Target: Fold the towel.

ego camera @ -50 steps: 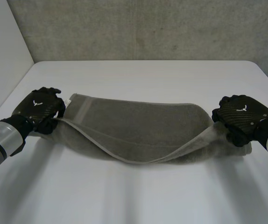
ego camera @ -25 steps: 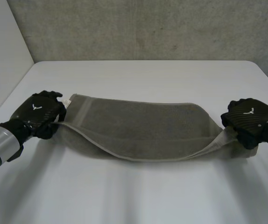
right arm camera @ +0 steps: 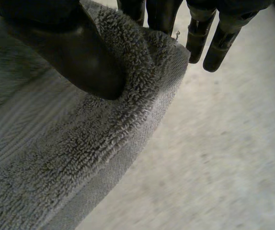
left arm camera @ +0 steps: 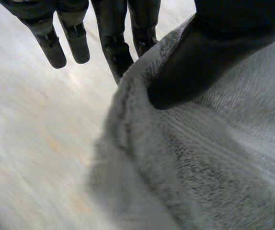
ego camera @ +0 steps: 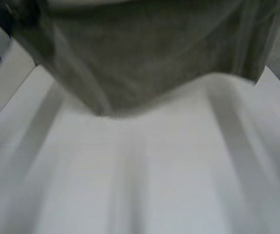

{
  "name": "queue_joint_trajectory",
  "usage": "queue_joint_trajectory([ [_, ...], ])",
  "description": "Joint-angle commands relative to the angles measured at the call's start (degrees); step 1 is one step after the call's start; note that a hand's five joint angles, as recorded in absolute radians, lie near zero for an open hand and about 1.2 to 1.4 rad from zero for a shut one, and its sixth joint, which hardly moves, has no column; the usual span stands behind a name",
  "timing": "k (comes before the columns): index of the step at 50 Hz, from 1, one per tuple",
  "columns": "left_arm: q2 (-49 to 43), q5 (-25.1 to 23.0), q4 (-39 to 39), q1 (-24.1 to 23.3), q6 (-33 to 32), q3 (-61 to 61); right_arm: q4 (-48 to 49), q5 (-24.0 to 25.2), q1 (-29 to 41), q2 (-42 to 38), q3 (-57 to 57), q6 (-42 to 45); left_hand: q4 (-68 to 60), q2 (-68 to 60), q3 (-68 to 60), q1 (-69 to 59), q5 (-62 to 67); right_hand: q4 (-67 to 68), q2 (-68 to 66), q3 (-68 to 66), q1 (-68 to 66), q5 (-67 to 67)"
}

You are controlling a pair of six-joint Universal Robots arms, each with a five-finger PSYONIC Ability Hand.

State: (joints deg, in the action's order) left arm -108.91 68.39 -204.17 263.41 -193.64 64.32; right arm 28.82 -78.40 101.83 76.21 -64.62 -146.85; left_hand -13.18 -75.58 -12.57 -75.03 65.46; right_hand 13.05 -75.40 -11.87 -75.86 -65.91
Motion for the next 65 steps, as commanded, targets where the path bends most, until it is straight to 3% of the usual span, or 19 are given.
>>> queue_joint_trajectory([
  [1, 5.9, -3.5, -5.9, 3.5, 9.9, 2.2, -2.3, 2.1, -0.8, 1.3, -3.5, 0.1, 3.2, -4.4, 2.6, -5.0, 4.5, -3.1, -4.6, 1.9, -4.1, -4.1],
  [3, 6.1, -5.2, -6.1, 3.7, 9.8, 5.1, -4.1, 7.3, -1.2, 2.4, -10.4, 0.1, 3.2, -4.4, 2.6, -5.0, 4.5, -3.1, -4.6, 1.9, -4.1, -4.1],
  [5, 5.8, -8.0, -6.7, 3.7, 8.5, 11.1, -4.5, 9.6, -2.3, 2.4, -14.0, 0.2, 3.2, -4.4, 2.6, -5.0, 4.5, -3.1, -4.6, 1.9, -4.1, -4.1],
  [11, 4.9, -10.6, -7.9, 4.5, 4.5, 21.5, -4.4, 17.3, -6.8, 2.5, -28.2, 0.4, 3.2, -4.4, 2.6, -5.0, 4.5, -3.1, -4.6, 1.9, -4.1, -4.1],
  [16, 0.8, -14.3, -8.7, 5.3, -1.9, 35.1, -4.8, 20.1, -8.5, 2.5, -35.3, 0.7, 3.2, -4.4, 2.6, -5.0, 4.5, -3.1, -4.6, 1.9, -4.1, -4.1],
  [22, -2.4, -17.1, -8.0, 5.7, -6.9, 40.2, -4.8, 22.7, -9.5, 2.4, -41.9, 0.9, 3.2, -4.4, 2.6, -5.0, 4.5, -3.1, -4.6, 1.9, -4.1, -4.1],
  [32, 1.2, -17.5, -1.9, 5.4, -9.6, 42.7, -10.1, 23.1, -12.9, 5.2, -42.8, 0.3, 3.2, -4.4, 2.6, -5.0, 4.5, -3.1, -4.6, 1.9, -4.1, -4.1],
  [42, 0.5, -17.2, -3.4, 6.8, -10.0, 43.7, -17.8, 23.8, -16.8, 7.2, -42.4, 0.9, 3.2, -4.4, 2.6, -5.0, 4.5, -3.1, -4.6, 1.9, -4.1, -4.1],
  [44, 0.2, -17.1, -4.3, 7.6, -10.0, 43.5, -18.2, 23.8, -17.3, 7.2, -42.5, 1.0, 3.2, -2.1, 2.6, -2.6, 2.2, -3.1, -4.6, 1.9, -4.1, -4.1],
  [45, -0.7, -17.0, -5.0, 8.1, -10.0, 43.3, -18.4, 23.8, -17.5, 7.1, -42.5, 1.0, 3.2, 6.9, 2.6, 6.4, -6.8, -3.1, -4.6, 1.9, -4.1, -4.1],
  [46, -0.7, -17.0, -5.0, 8.1, -10.0, 43.3, -18.3, 23.8, -17.7, 7.0, -42.7, 1.0, 3.2, 7.0, 2.6, 6.4, -6.9, -3.1, -4.6, 1.9, -4.1, -4.1],
  [48, -3.3, -17.0, -5.6, 8.3, -10.1, 42.7, -18.3, 23.8, -17.6, 6.8, -43.0, 1.0, 3.2, 24.9, 2.6, 24.3, -24.8, -3.1, -4.6, 1.9, -4.1, -4.1],
  [50, -4.4, -17.0, -5.6, 8.3, -10.2, 42.5, -18.2, 23.8, -17.6, 6.4, -43.0, 1.0, 3.2, 28.7, 2.6, 28.1, -28.5, -3.1, -4.6, 1.9, -4.1, -4.1],
  [61, -6.0, -16.6, -4.8, 9.5, -14.6, 42.1, -18.4, 22.9, -17.3, 5.5, -43.1, 1.1, 3.2, 34.6, 2.6, 34.0, -34.5, -3.1, -4.6, 1.9, -4.1, -4.1],
  [65, -6.1, -16.5, -4.8, 9.2, -15.0, 42.5, -18.4, 22.7, -17.4, 5.4, -43.7, 1.1, 3.2, 34.4, 2.6, 33.9, -34.3, -3.1, 8.2, 1.9, 8.7, 8.8],
])
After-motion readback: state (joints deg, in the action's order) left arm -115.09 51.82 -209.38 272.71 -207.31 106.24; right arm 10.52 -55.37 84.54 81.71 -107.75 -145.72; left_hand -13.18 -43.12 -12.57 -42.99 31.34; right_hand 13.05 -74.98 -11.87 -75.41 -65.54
